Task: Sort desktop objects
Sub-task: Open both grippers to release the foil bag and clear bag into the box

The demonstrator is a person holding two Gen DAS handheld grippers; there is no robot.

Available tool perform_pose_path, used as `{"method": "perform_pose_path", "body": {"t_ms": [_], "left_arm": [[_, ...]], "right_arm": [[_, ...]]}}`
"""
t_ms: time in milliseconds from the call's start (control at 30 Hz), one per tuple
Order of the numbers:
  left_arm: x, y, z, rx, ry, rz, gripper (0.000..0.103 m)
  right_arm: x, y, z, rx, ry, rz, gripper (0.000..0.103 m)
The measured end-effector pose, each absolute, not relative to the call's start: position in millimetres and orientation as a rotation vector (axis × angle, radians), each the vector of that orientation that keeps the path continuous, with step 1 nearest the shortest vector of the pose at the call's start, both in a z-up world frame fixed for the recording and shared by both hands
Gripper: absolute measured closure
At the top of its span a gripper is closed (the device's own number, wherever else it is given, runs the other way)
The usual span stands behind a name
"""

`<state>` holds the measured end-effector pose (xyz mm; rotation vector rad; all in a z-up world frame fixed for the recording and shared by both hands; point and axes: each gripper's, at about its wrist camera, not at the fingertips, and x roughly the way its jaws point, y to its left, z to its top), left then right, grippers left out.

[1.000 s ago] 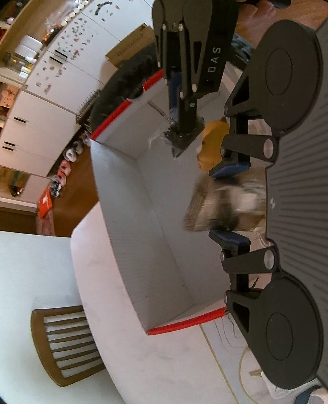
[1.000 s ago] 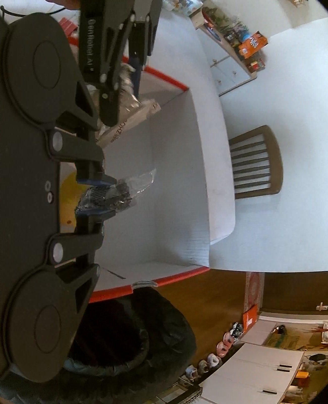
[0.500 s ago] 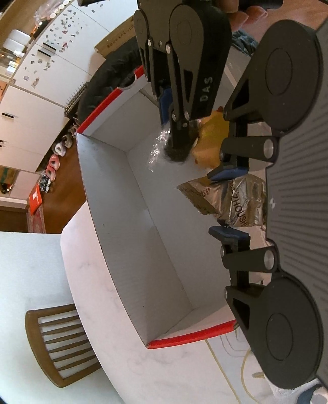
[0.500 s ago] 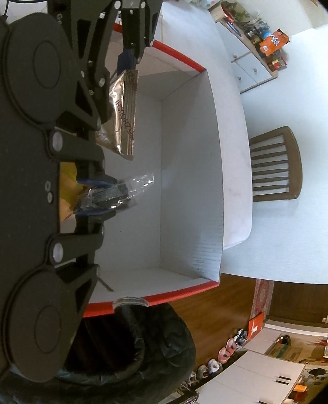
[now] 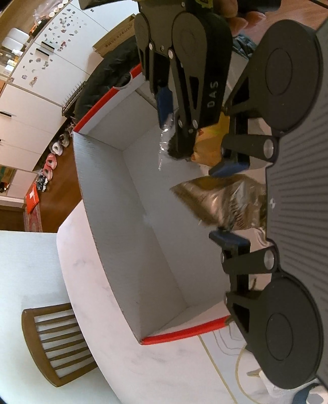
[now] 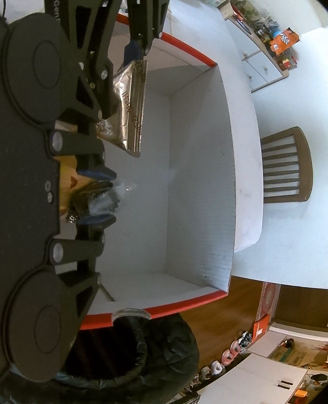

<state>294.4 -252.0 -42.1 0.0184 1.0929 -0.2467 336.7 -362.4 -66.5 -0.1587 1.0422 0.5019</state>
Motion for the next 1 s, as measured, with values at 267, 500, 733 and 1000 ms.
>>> {"method": "perform_pose_path", "body": {"t_ms": [267,500,733,1000], "left_arm": [[281.7,-248.5,-34.8,-0.015,1.062,-0.274,0.034],[264.8,-245.5,-18.7,-0.029,1.000,-0.289,0.033],[241.2,-235.6,2.7,-0.043,0.914,-0.279,0.033],[207.8,-220.3,17.2,-0.035,0.828,-0.239,0.033]], "right_arm": [[325.4,-372.9,-51.7,-0.152,0.988,0.508,0.049],[316.3,-382.3,-38.7,-0.126,0.956,0.513,0.038],[299.1,-383.8,-26.1,-0.108,0.921,0.540,0.037],[270.1,-377.1,-8.1,-0.108,0.860,0.587,0.030]]}}
